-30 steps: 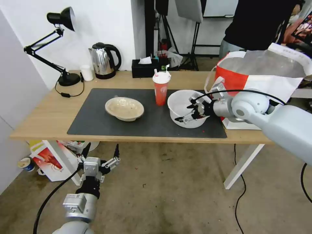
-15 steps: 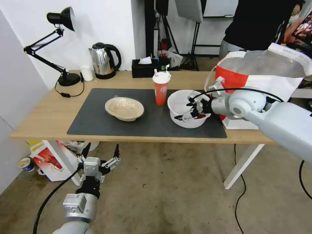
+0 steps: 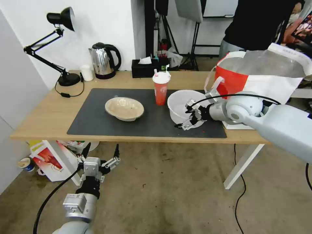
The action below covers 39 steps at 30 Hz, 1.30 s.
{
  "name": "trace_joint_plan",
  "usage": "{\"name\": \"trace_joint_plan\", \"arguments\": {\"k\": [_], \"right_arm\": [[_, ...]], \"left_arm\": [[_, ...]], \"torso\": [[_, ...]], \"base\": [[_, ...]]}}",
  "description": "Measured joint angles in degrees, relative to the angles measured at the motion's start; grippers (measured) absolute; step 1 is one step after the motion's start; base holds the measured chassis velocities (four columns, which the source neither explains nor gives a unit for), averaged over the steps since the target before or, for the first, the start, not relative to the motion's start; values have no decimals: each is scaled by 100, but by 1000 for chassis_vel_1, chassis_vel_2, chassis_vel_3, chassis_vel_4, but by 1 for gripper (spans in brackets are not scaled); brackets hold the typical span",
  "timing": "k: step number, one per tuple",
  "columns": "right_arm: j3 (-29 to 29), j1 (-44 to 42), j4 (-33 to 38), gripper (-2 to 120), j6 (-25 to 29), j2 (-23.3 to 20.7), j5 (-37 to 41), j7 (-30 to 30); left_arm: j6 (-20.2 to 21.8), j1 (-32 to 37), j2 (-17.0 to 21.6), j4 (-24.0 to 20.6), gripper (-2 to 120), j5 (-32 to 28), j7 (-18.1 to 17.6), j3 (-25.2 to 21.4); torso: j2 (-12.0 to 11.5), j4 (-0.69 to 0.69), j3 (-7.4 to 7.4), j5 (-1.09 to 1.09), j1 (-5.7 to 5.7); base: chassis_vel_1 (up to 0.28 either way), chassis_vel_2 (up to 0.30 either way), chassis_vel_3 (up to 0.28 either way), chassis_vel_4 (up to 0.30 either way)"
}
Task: Pick up the trash from the table and place it into the takeout bag.
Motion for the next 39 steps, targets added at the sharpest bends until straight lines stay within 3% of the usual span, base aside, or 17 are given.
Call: {"name": "trace_joint_plan", "arguments": {"k": [39], "right_arm": [[-365, 395, -494, 100, 0, 77, -73, -87]], "left_arm": [[0, 0, 0, 0, 100, 0, 0, 0]], "torso": [[0, 0, 0, 0, 0]], "base": [[0, 0, 0, 0]]}}
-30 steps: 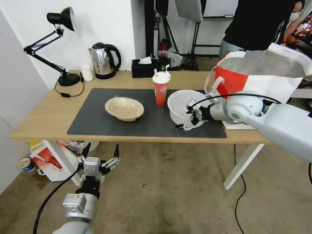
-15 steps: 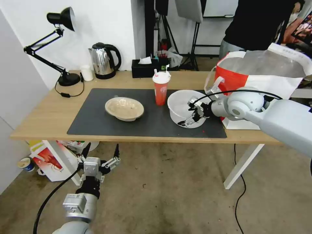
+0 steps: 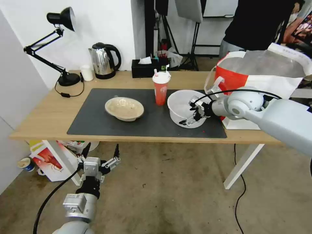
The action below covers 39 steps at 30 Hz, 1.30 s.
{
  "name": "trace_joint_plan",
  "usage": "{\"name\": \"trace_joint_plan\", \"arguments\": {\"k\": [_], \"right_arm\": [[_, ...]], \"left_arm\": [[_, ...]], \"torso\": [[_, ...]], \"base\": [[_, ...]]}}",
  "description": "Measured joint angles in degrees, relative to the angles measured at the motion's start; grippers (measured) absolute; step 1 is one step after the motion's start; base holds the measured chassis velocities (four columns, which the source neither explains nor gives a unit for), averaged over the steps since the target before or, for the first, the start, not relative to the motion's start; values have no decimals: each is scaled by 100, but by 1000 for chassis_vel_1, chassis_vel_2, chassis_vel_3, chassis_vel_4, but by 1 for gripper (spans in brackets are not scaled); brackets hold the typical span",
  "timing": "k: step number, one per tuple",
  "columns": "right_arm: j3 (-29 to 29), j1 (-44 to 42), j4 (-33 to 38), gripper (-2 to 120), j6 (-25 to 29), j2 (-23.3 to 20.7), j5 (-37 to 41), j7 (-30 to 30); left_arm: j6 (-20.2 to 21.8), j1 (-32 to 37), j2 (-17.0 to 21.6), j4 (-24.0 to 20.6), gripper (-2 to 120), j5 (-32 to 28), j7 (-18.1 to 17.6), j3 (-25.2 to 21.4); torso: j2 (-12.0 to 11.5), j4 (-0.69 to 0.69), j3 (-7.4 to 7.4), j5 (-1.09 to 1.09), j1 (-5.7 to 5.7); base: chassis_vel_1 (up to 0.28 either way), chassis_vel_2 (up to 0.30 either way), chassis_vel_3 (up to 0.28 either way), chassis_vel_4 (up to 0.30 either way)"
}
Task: Pick up the trash from the table and place it into the takeout bag.
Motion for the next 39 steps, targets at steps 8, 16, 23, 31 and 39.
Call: {"name": "trace_joint_plan", "arguments": {"k": [8, 16, 23, 31, 39], "right_arm": [[-59, 19, -73, 100, 0, 60, -119, -28], [-100, 44, -97, 94, 0, 96, -137, 8], [-105, 57, -78, 71, 0, 98, -124, 48], [-109, 66, -30, 48, -1, 74, -107, 100], [-116, 79, 20, 19, 0, 27, -86, 156]], "left_arm": [[0, 0, 0, 0, 100, 0, 0, 0], [0, 0, 0, 0, 100, 0, 0, 0], [0, 0, 0, 0, 100, 0, 0, 0], [0, 0, 0, 0, 100, 0, 0, 0], [0, 0, 0, 0, 100, 0, 0, 0]], "torso": [[0, 0, 0, 0, 0], [0, 0, 0, 0, 0], [0, 0, 0, 0, 0], [0, 0, 0, 0, 0], [0, 0, 0, 0, 0]], "base": [[0, 0, 0, 0], [0, 0, 0, 0], [0, 0, 0, 0], [0, 0, 0, 0], [0, 0, 0, 0]]}}
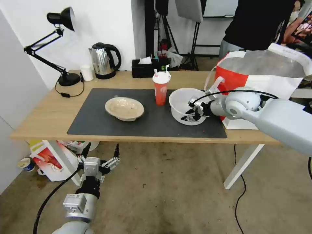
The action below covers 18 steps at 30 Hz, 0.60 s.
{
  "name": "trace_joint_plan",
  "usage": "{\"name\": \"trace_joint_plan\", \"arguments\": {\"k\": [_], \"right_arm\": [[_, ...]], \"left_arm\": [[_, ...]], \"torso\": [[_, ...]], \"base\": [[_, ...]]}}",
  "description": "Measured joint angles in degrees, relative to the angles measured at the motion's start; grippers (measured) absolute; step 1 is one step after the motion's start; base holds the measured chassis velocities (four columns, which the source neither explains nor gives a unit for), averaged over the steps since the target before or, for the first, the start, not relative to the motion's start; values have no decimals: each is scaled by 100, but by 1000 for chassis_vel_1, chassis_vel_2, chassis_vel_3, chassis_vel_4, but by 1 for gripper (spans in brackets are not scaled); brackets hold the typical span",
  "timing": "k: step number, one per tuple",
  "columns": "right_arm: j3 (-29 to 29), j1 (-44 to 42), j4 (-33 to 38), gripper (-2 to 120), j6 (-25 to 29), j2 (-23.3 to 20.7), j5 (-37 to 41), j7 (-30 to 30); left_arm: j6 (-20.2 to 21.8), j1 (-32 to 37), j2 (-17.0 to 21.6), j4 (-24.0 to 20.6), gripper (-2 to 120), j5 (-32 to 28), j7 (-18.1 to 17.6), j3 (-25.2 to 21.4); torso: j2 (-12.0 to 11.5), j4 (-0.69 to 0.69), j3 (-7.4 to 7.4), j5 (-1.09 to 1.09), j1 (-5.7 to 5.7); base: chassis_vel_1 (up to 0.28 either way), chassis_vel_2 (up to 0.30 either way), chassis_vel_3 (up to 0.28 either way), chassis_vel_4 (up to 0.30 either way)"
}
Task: Pick up the trash from the table and place it into the takeout bag.
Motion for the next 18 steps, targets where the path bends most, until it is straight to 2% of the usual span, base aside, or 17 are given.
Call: {"name": "trace_joint_plan", "arguments": {"k": [3, 6, 18], "right_arm": [[-9, 28, 9, 7, 1, -22, 3, 2], [-19, 54, 17, 0, 2, -27, 6, 4], [-29, 48, 22, 0, 6, -30, 9, 4]], "left_arm": [[0, 0, 0, 0, 100, 0, 0, 0], [0, 0, 0, 0, 100, 0, 0, 0], [0, 0, 0, 0, 100, 0, 0, 0]], "torso": [[0, 0, 0, 0, 0], [0, 0, 0, -1, 0], [0, 0, 0, 0, 0]], "base": [[0, 0, 0, 0], [0, 0, 0, 0], [0, 0, 0, 0]]}}
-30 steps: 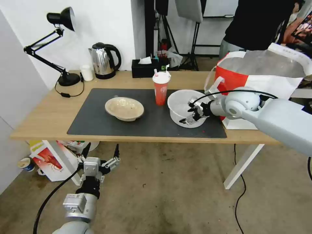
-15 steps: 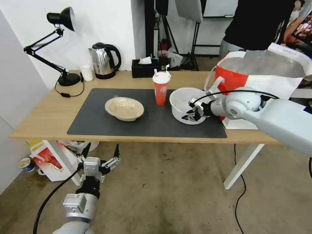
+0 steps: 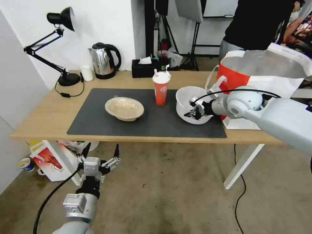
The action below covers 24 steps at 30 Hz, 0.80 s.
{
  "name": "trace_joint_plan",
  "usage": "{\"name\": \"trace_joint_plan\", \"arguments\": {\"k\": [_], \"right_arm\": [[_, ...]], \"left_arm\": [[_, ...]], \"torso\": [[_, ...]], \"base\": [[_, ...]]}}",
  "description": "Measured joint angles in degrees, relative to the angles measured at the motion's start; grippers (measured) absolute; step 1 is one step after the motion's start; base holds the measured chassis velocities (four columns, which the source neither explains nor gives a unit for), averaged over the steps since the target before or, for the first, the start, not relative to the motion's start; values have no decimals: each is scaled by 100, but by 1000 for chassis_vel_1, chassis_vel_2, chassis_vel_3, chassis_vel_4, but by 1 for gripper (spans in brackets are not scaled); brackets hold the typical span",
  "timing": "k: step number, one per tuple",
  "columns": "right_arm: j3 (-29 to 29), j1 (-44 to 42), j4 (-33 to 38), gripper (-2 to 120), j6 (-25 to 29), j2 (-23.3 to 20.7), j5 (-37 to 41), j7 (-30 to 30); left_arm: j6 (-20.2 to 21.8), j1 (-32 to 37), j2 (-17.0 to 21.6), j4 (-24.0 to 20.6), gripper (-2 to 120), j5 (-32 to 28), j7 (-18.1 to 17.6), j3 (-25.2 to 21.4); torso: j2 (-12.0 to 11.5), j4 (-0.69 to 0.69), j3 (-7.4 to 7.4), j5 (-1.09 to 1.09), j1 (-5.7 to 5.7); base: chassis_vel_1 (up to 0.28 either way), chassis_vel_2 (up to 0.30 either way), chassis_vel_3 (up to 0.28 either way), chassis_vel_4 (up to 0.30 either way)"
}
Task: Pick up the trash from the table and place it into the takeout bag.
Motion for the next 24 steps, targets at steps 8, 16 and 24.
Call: {"name": "trace_joint_plan", "arguments": {"k": [8, 16, 24], "right_arm": [[4, 101, 81, 0, 0, -34, 98, -54], [100, 612, 658, 0, 0, -86, 469, -71], [-158, 1013, 869, 0, 0, -102, 606, -76]], "left_arm": [[0, 0, 0, 0, 100, 0, 0, 0], [0, 0, 0, 0, 100, 0, 0, 0], [0, 0, 0, 0, 100, 0, 0, 0]], "torso": [[0, -1, 0, 0, 0], [0, 1, 0, -2, 0], [0, 0, 0, -1, 0]], "base": [[0, 0, 0, 0], [0, 0, 0, 0], [0, 0, 0, 0]]}}
